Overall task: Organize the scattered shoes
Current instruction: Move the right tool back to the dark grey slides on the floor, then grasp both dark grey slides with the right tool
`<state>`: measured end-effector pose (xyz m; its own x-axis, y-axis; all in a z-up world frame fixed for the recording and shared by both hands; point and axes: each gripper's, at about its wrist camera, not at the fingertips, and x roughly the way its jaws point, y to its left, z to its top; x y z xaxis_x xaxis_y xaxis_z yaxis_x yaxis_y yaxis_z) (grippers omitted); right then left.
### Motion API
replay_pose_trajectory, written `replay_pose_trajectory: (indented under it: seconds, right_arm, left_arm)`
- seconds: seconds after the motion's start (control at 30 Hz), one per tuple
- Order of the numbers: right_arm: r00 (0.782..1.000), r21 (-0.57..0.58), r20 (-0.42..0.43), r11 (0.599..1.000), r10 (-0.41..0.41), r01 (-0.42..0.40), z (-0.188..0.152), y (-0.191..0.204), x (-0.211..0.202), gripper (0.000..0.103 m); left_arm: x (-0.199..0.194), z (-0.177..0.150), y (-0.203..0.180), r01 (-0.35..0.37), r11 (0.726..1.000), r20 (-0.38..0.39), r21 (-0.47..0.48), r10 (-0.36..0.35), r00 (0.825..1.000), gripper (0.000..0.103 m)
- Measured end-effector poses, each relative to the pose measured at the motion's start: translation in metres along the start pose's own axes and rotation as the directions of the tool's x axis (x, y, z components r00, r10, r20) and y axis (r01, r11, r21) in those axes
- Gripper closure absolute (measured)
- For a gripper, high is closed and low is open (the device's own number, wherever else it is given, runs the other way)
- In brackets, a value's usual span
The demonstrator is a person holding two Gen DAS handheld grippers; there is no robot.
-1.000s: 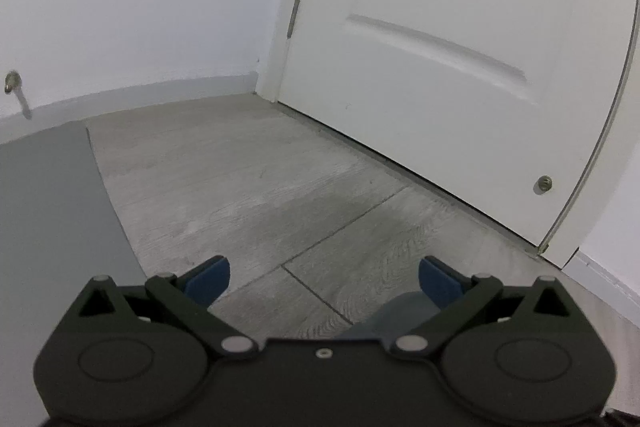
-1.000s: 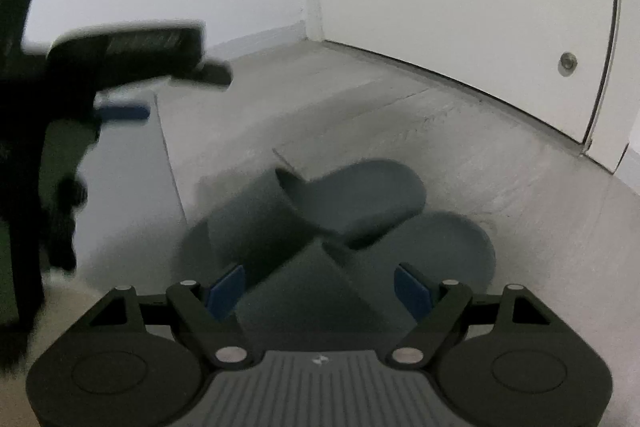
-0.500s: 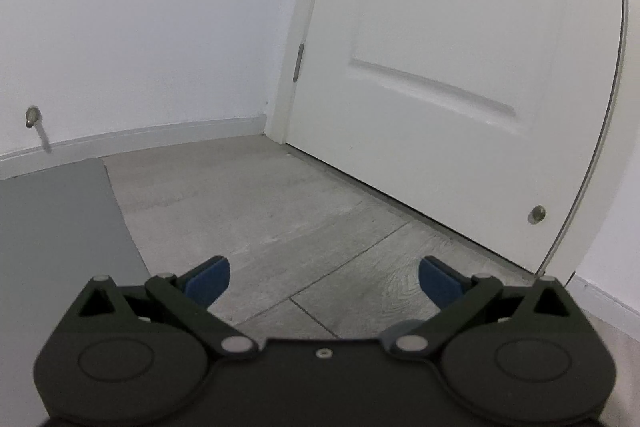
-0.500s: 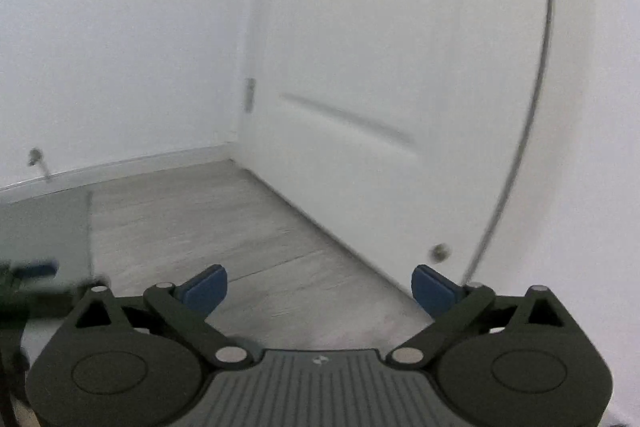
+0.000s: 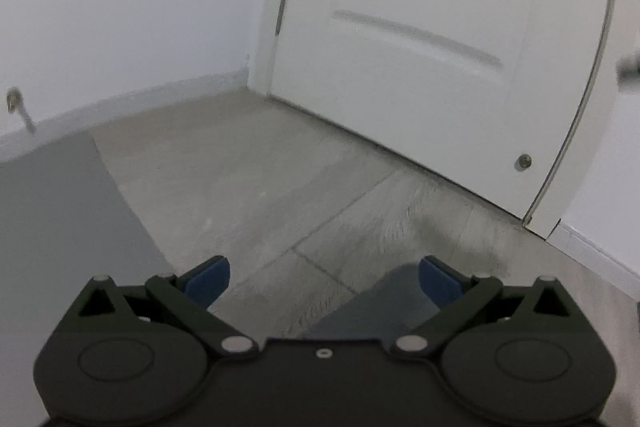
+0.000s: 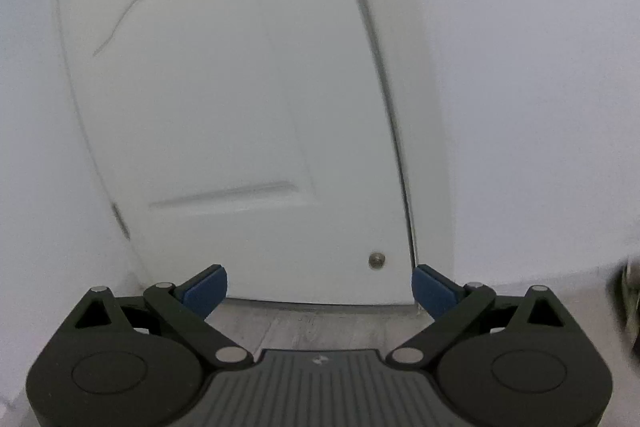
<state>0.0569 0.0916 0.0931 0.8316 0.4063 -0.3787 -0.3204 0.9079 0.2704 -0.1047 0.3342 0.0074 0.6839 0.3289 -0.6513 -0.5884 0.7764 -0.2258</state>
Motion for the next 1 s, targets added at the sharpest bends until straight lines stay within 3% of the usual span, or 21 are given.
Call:
replay_pose_trajectory:
  seconds: [0.1,0.2,0.3,0.37,0.43,0.57,0.7,1.0]
  right_arm:
    - [1.0,-0.025,-0.029,1.0,-0.009,0.008,-0.08,-0.009,-0.016,0.004]
    - [0.995,-0.008,-0.098,1.0,-0.029,0.028,-0.151,-0.019,-0.03,0.007]
    - [0.985,0.007,-0.168,0.999,-0.047,0.049,-0.221,-0.029,-0.044,0.019]
    - [0.978,-0.059,-0.207,0.998,0.004,-0.017,-0.252,-0.017,-0.05,0.027]
    - [0.975,-0.125,-0.217,0.99,0.041,-0.07,-0.265,-0.003,-0.054,0.03]
    - [0.968,-0.164,-0.241,0.98,0.069,-0.111,-0.28,0.015,-0.048,0.035]
    - [0.978,-0.189,-0.198,0.976,0.067,-0.105,-0.29,0.026,-0.04,0.035]
    - [0.967,-0.184,-0.229,0.971,0.112,-0.156,-0.284,0.024,-0.038,0.038]
  left_arm:
    - [0.017,0.006,0.002,-0.03,0.998,-0.055,0.052,0.032,0.998,0.001]
    - [0.033,0.008,0.005,-0.095,0.991,-0.036,0.094,0.098,0.995,0.001]
    - [0.044,0.003,0.025,-0.095,0.993,-0.01,-0.069,0.094,0.995,0.001]
    - [0.048,0.002,0.036,-0.077,0.985,-0.012,-0.157,0.076,0.997,0.001]
    - [0.05,0.001,0.04,-0.069,0.982,-0.008,-0.178,0.069,0.998,0.001]
    - [0.047,0.003,0.024,-0.14,0.99,0.035,-0.03,0.141,0.989,0.001]
    - [0.043,-0.001,0.009,-0.114,0.992,0.049,0.06,0.111,0.993,0.001]
    - [0.044,-0.001,0.007,-0.102,0.991,0.046,0.089,0.098,0.994,0.001]
